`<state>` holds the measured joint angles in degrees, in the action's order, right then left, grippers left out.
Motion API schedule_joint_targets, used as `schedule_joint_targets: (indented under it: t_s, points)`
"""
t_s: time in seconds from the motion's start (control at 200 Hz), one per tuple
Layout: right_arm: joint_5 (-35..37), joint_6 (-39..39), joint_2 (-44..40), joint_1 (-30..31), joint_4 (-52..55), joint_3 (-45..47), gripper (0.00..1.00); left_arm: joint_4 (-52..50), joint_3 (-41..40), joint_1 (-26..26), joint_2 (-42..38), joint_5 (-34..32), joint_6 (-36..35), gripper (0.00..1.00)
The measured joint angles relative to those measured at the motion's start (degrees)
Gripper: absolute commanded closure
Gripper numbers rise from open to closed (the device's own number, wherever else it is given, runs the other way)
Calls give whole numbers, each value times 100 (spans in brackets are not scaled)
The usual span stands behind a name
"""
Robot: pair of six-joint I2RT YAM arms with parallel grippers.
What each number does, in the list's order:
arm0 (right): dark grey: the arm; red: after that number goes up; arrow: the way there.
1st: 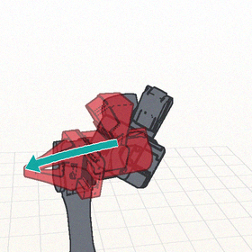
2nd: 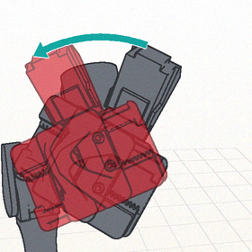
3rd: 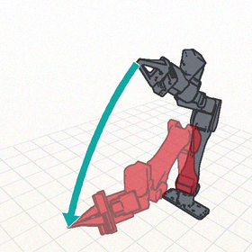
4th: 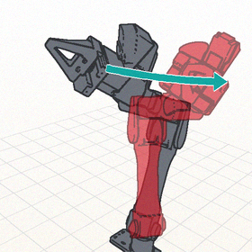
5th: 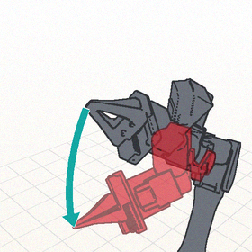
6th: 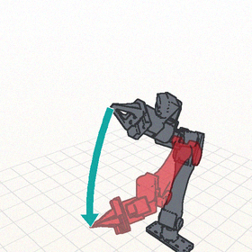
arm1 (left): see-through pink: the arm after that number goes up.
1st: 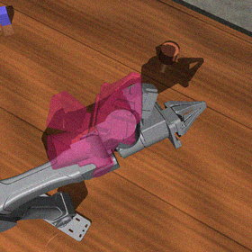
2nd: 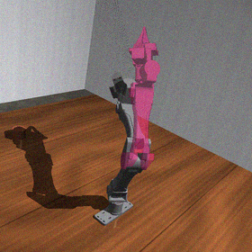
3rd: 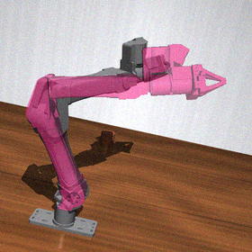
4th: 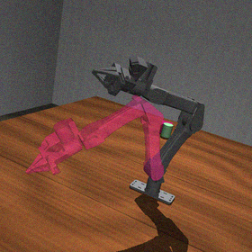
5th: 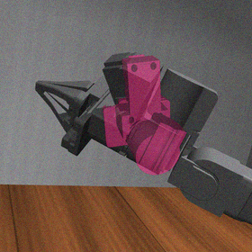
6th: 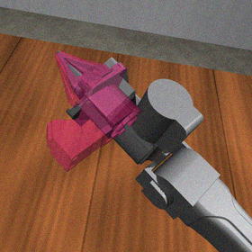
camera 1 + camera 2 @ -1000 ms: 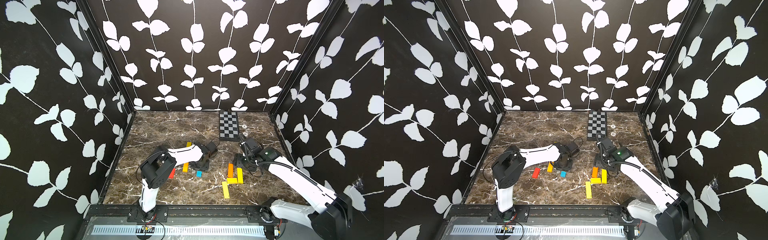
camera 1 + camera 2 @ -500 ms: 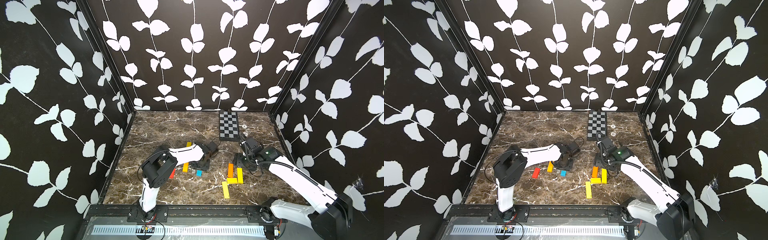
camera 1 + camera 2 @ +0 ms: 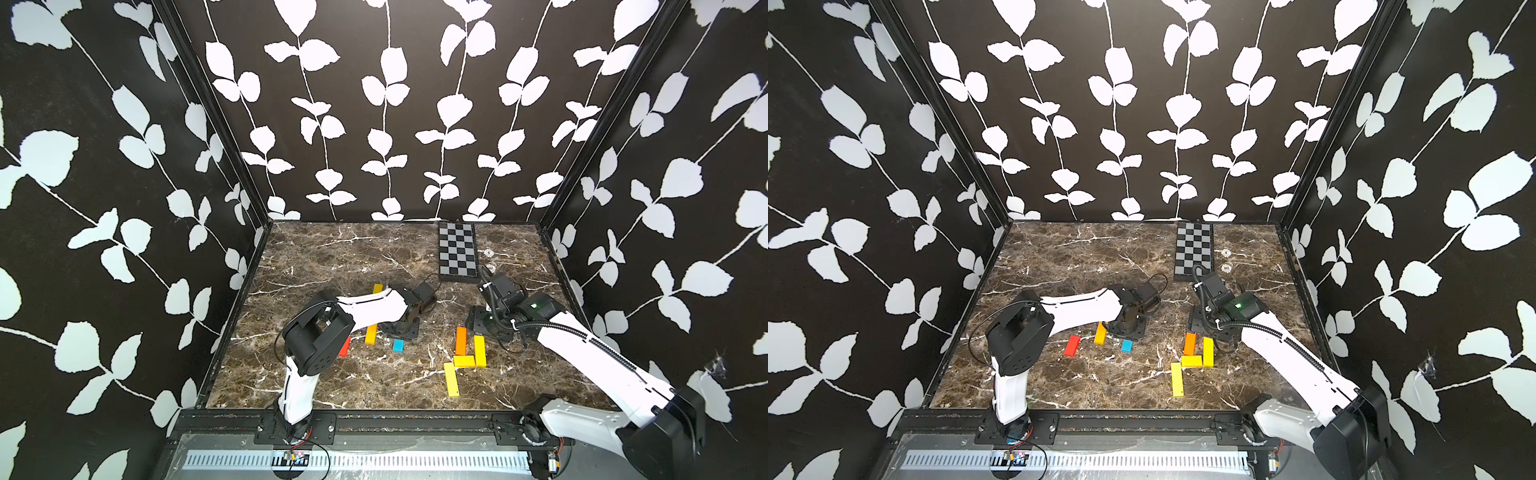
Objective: Assemble the letter h with building blocks
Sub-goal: Assemble the building block at the center of the board.
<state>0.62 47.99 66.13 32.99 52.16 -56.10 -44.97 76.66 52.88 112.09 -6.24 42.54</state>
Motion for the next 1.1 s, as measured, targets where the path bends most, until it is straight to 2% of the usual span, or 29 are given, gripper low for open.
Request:
schedule_joint_targets:
  t_s: [0.53, 0.58, 0.72, 0.855, 0.92, 0.98, 1.1]
  points:
    - [0, -2, 0, 0, 0, 0, 32, 0, 24, -59, 13, -15, -15, 78]
    - [0, -4, 0, 0, 0, 0, 32, 2, 26, -63, 13, -15, -17, 75]
    - [-2, -7, 0, 0, 0, 0, 32, 13, 26, -66, 15, -22, -20, 54]
    - [-2, -9, 0, 2, 0, 0, 32, 24, 26, -85, 15, -28, -44, 45]
    - [4, -7, 0, 20, 0, 0, 31, 35, 26, -85, 13, -15, -63, 37]
    - [35, 2, 13, 87, 2, 0, 30, 37, 26, -76, -7, 2, -81, 35]
    - [245, 122, 197, 439, 63, -101, 22, -4, 20, -37, -210, 22, -120, 34]
